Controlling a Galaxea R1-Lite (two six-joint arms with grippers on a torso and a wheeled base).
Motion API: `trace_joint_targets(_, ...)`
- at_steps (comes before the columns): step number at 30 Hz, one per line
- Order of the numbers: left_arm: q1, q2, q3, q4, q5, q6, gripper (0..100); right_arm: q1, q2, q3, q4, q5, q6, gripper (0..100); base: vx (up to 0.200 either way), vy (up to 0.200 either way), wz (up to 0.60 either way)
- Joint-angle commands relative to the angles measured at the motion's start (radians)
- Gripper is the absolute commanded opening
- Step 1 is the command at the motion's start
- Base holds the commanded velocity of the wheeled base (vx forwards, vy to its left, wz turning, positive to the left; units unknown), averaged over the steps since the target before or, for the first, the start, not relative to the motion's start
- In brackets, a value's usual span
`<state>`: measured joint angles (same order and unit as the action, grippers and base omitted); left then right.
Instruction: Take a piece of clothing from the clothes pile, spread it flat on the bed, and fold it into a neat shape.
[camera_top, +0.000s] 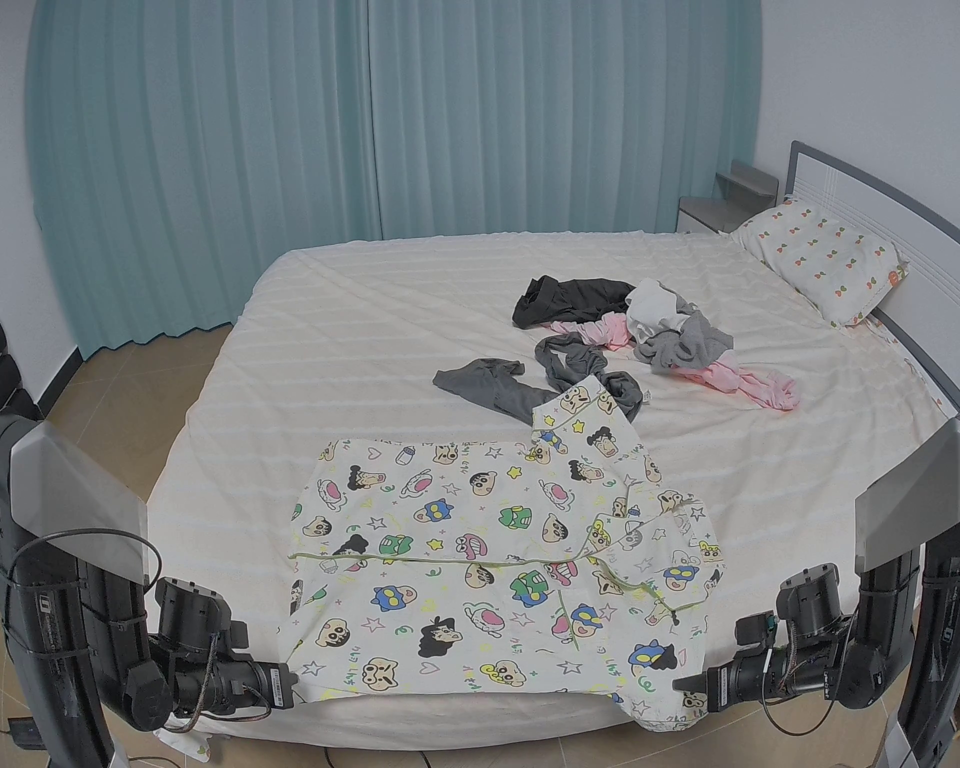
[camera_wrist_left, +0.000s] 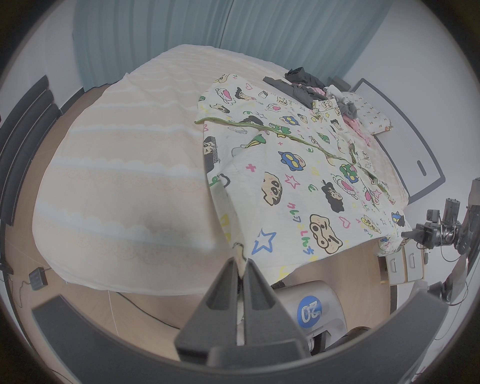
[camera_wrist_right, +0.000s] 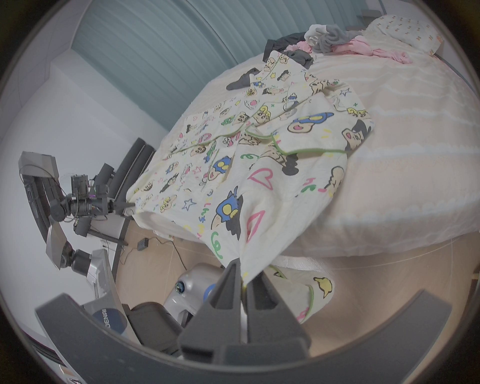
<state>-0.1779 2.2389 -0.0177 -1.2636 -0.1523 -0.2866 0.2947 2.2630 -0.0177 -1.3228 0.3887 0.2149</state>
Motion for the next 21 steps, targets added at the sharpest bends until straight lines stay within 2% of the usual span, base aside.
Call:
trace_joint_targets(1,0.001,-0.01,0.018,0.02,0.0,0.004,0,-0.002,-0.019,0.016,0.034,-0.001,-0.025,0,0.0,0.0,0.0)
trace_joint_targets(10,0.0,-0.062,0.018,0.144,-0.001,0.043,0,-0.005,-0.03,0.016,0.106,-0.01,-0.071,0,0.0,0.0,0.0)
trace_joint_targets(14,0.0,-0.097,0.016,0.201,-0.001,0.047,0,-0.019,-0.03,0.016,0.142,-0.028,-0.118,0,0.0,0.0,0.0)
trace_joint_targets(21,0.0,-0.099,0.016,0.236,-0.001,0.066,0,-0.025,-0.06,0.016,0.174,-0.022,-0.137,0,0.0,0.0,0.0)
